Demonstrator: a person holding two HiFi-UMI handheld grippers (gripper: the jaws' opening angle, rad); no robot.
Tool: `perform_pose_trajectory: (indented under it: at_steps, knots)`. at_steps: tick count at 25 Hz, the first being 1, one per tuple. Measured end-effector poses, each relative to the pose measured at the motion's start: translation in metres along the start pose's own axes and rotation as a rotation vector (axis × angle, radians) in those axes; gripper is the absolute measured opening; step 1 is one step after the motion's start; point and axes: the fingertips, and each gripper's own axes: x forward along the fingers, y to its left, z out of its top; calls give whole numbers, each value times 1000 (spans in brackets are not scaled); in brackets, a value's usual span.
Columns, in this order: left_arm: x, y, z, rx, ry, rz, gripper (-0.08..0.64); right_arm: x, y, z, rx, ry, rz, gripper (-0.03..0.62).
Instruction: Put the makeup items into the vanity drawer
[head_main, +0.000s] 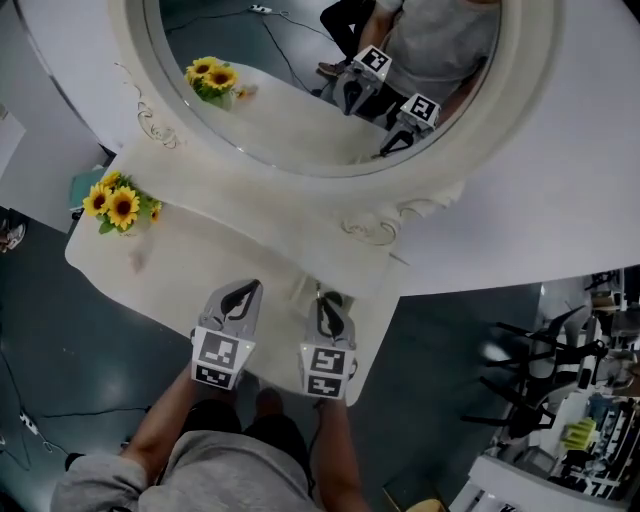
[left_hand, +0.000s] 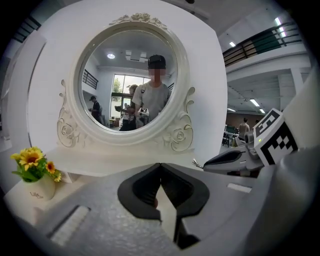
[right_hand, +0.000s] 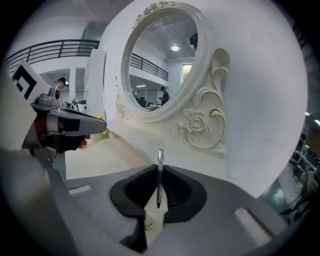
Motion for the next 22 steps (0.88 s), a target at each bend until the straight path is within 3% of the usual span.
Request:
perform_pose_trajectory:
  at_steps: [13, 22]
  knots:
    - [27, -28, -39, -10, 81, -6, 11, 23, -20, -54, -8, 91, 45, 34]
    - [29, -34, -50, -27, 98, 15, 11, 27, -19, -59, -39, 106, 60, 34]
